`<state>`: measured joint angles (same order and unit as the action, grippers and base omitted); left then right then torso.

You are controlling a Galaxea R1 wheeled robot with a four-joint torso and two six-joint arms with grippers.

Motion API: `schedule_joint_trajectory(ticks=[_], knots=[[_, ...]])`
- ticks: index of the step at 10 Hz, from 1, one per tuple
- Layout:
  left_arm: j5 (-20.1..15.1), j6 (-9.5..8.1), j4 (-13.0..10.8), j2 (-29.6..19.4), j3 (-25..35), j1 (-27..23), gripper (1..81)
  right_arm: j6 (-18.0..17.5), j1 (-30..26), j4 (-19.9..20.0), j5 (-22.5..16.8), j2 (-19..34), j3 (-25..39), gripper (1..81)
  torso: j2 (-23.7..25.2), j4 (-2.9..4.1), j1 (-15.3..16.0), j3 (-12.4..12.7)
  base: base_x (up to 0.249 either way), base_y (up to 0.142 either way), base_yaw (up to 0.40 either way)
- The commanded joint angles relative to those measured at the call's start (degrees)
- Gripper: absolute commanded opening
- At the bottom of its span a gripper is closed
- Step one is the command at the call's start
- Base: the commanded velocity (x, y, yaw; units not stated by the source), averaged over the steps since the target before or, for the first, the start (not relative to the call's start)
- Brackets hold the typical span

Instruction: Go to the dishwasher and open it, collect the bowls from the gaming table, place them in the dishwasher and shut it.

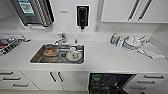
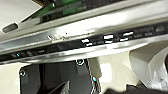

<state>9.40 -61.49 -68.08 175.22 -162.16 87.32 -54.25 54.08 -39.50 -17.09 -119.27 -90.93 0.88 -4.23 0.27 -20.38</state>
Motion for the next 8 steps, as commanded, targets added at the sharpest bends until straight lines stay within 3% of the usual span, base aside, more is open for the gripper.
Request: schedule_joint_trajectory(ticks=[1, 2, 3, 5, 8], knots=[[-2.37, -0.03, 0.15, -0.21, -0.18, -0.09, 81.1, 4.41, 14.60, -1.10, 7.82, -2.82, -8.96, 81.1, 0.00, 0.00, 0.00, 0.00, 0.000, 0.000, 0.000], [-2.19, -0.03, 0.23, -0.30, -0.18, -0.09, 81.1, 4.50, 17.68, -1.98, 11.01, -4.51, -11.35, 81.1, 0.00, 0.00, 0.00, 0.00, 0.000, 0.000, 0.000], [-2.02, 0.05, 0.15, -0.39, -0.09, -0.09, 81.1, 4.59, 20.31, -2.34, 12.78, -5.92, -13.03, 81.1, 5.73, 0.00, 3.69, 0.00, 0.000, 0.000, 0.000], [-1.75, -0.03, 0.23, -0.91, 0.09, -0.61, 81.1, 4.76, 24.19, -3.39, 13.40, -10.56, -17.32, 81.1, 7.00, 0.00, 4.44, 0.00, 0.000, 0.000, 0.000], [-0.08, -0.21, 0.32, -2.50, 0.09, -1.14, 81.1, 4.77, 28.94, -4.36, 16.21, -17.25, -25.07, 81.1, 12.86, 0.00, 8.04, 0.02, 0.000, 0.000, 0.000]])
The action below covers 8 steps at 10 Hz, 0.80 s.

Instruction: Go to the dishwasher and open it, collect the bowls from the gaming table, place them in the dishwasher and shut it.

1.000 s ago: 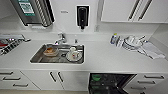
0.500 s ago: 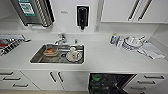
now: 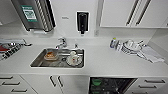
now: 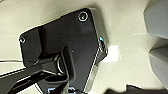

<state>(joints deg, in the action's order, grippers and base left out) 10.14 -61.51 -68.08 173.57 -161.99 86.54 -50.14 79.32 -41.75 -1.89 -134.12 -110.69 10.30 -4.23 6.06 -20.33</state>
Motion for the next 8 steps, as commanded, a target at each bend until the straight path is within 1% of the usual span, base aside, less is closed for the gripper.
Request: schedule_joint_trajectory(ticks=[1, 2, 3, 4, 5, 6, 7, 8], knots=[[2.75, -0.62, 2.06, -2.07, -0.08, -0.45, 81.1, 0.66, 5.01, -2.37, 1.88, -5.29, -8.72, 81.1, 5.56, 0.00, 3.58, 0.00, 0.000, 0.000, 0.000], [5.74, -0.62, 3.39, -3.13, -0.08, -0.45, 81.1, 0.66, 6.42, -2.63, 3.19, -7.83, -12.22, 81.1, 7.61, 0.00, 4.87, 0.00, 0.000, 0.000, 0.000], [6.64, -0.62, 3.84, -3.40, -0.26, -0.80, 81.1, 0.57, 7.48, -2.46, 5.49, -9.70, -15.33, 81.1, 9.75, 0.00, 6.18, 0.02, 0.000, 0.000, 0.000], [6.64, -0.62, 3.75, -3.40, -0.18, -0.98, 81.1, 0.57, 8.61, -2.46, 8.21, -11.10, -17.78, 81.1, 11.85, 0.00, 7.50, 0.02, 0.000, 0.000, 0.000], [6.56, -0.62, 3.49, -3.23, -0.08, -1.06, 81.1, 0.48, 9.06, -2.46, 8.66, -12.16, -19.20, 81.1, 13.88, 0.00, 8.74, 0.04, 0.000, 0.000, 0.000], [5.77, -0.19, 3.23, -2.61, -0.35, -1.06, 81.1, 0.48, 9.06, -2.46, 8.40, -13.82, -21.04, 81.1, 16.05, 0.00, 10.10, 0.04, 0.000, 0.000, 0.000], [5.77, 0.17, 2.18, -2.61, -0.35, -1.06, 81.1, 0.57, 9.14, -2.97, 8.05, -15.83, -23.05, 81.1, 18.12, 0.00, 11.39, 0.06, 0.000, 0.000, 0.000], [5.77, 0.25, 0.33, -2.96, -0.35, -1.06, 81.1, 0.57, 9.32, -3.59, 7.87, -17.60, -25.25, 81.1, 20.22, 0.00, 12.70, 0.06, 0.000, 0.000, 0.000]])
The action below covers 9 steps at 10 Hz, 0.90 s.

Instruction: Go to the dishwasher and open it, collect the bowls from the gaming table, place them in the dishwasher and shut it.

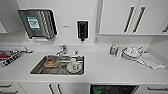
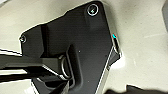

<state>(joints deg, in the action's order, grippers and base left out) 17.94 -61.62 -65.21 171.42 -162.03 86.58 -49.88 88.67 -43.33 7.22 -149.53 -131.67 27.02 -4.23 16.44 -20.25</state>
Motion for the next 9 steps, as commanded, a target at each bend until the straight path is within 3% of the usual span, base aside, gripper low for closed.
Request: schedule_joint_trajectory(ticks=[1, 4, 6, 7, 9], knots=[[-2.04, 0.19, -3.08, -1.25, -0.31, -1.01, 81.1, 0.31, 0.15, -2.72, -1.24, -4.30, -7.26, 81.1, 5.56, 0.00, 3.58, -0.02, 0.000, 0.000, 0.000], [-2.12, 0.19, -3.00, -1.26, -0.31, -1.01, 81.1, 0.31, 0.50, -3.52, -0.89, -6.07, -9.73, 81.1, 11.57, 0.00, 7.28, -5.98, 0.000, 0.000, 0.000], [-2.12, 0.19, -3.08, -1.17, -0.31, -1.01, 81.1, 0.31, 0.32, -3.52, -0.80, -6.07, -9.56, 81.1, 15.02, 0.00, 9.44, -8.12, 0.000, 0.000, 0.000], [-2.12, 0.19, -3.00, -1.34, -0.31, -1.01, 81.1, 0.23, 0.15, -3.52, -0.81, -6.42, -9.73, 81.1, 17.10, 0.00, 10.75, -5.47, 0.000, 0.000, 0.000], [-2.12, 0.19, -3.08, -1.35, -0.31, -0.92, 81.1, -0.48, -1.08, -2.73, -0.36, -7.12, -10.35, 81.1, 20.18, 0.00, 12.74, -7.25, 0.000, 0.000, 0.000]])
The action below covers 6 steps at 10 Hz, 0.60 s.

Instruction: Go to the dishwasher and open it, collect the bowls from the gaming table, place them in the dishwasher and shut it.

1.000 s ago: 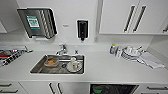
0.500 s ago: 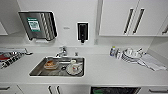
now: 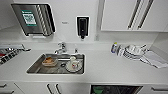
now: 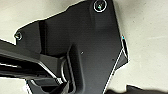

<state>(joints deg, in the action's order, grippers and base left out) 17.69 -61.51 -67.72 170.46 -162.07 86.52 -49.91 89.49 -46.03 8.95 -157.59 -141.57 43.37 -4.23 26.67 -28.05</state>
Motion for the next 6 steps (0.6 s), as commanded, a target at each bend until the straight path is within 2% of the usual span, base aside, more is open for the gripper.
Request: schedule_joint_trajectory(ticks=[1, 2, 3, 6], knots=[[-1.87, 0.08, -0.57, -0.38, -0.26, -0.69, 81.1, -0.54, -3.03, -0.02, -2.09, 0.49, -0.54, 81.1, 5.60, 0.00, 3.61, 0.02, 0.000, 0.000, 0.000], [-1.87, 0.08, -0.57, -0.56, -0.26, -0.51, 81.1, -1.32, -4.53, 0.93, -2.09, 0.23, -0.45, 81.1, 7.65, 0.00, 4.90, -0.15, 0.000, 0.000, 0.000], [-1.87, 0.08, -0.57, -0.64, -0.26, -0.25, 81.1, -2.91, -5.94, 4.26, -2.09, -0.12, -0.63, 81.1, 9.75, 0.00, 6.21, -0.17, 0.000, 0.000, 0.000], [-1.87, -0.01, -0.48, -1.26, -0.26, 0.28, 81.1, -4.67, -11.03, 13.58, -2.00, -0.12, 0.60, 81.1, 16.13, 0.00, 10.21, -0.19, 0.000, 0.000, 0.000]])
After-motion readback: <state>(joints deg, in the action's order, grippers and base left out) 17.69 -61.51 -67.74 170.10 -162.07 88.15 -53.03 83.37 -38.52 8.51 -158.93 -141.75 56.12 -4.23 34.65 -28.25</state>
